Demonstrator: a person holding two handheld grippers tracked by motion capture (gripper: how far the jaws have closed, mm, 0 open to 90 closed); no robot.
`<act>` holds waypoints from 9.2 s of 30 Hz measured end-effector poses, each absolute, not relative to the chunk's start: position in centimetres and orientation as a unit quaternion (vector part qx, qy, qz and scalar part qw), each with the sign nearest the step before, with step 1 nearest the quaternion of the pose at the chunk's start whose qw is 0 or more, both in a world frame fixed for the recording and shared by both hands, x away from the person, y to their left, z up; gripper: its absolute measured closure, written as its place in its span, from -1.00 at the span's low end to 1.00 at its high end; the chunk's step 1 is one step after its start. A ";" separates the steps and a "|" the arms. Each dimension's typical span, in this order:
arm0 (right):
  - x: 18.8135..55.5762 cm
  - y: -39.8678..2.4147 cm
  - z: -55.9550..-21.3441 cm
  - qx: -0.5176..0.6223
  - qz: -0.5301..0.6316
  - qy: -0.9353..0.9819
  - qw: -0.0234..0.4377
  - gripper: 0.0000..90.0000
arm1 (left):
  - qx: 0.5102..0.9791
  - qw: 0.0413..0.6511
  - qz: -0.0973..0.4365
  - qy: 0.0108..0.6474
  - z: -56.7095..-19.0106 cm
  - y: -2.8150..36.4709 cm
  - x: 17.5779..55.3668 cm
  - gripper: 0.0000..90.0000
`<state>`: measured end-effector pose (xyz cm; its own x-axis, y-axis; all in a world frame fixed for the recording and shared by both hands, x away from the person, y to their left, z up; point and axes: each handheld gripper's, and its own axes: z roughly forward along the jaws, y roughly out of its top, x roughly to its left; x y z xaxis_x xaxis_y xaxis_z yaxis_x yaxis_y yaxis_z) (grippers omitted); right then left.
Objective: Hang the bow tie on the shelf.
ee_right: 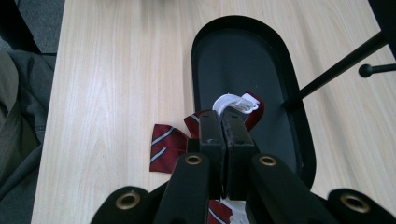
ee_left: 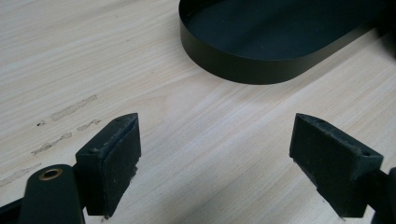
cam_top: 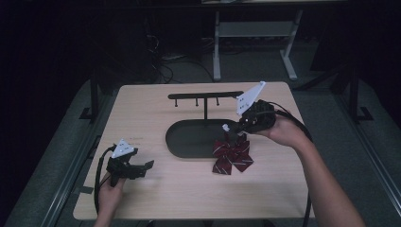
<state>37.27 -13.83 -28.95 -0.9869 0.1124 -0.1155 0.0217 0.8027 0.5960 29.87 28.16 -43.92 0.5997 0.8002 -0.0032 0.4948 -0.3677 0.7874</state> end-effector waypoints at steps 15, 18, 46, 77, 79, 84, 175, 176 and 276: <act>38.6 -13.0 -28.2 0.032 0.315 0.946 0.067 0.96 | 0.800 0.394 0.195 0.408 -43.9 28.5 29.9 -0.64; 38.9 -12.8 -28.1 0.030 0.317 0.946 0.067 0.96 | 0.800 0.394 0.195 0.409 -43.9 28.5 29.9 -0.64; 41.7 -11.4 -26.6 0.027 0.313 0.947 0.065 0.96 | 0.793 0.400 0.195 0.416 -43.9 29.1 29.7 -0.64; 44.9 -11.1 -26.7 0.043 0.308 0.949 0.052 0.96 | 0.791 0.401 0.193 0.419 -43.8 29.4 29.6 -0.64; 45.3 -10.9 -26.7 0.044 0.306 0.950 0.052 0.96 | 0.792 0.401 0.193 0.419 -43.8 29.4 29.6 -0.64; 45.9 -10.7 -26.7 0.046 0.303 0.951 0.051 0.96 | 0.792 0.401 0.195 0.417 -43.8 29.4 29.6 -0.64; 48.1 -12.5 -27.4 0.101 0.301 0.945 0.080 0.75 | 0.795 0.401 0.190 0.413 -43.8 28.9 29.4 -0.64; 48.1 -12.5 -27.4 0.102 0.301 0.945 0.079 0.75 | 0.795 0.401 0.190 0.413 -43.8 28.9 29.4 -0.64; 40.9 -18.1 -32.5 0.149 0.351 0.924 0.015 0.19 | 0.802 0.391 0.197 0.407 -43.7 28.5 29.0 -0.64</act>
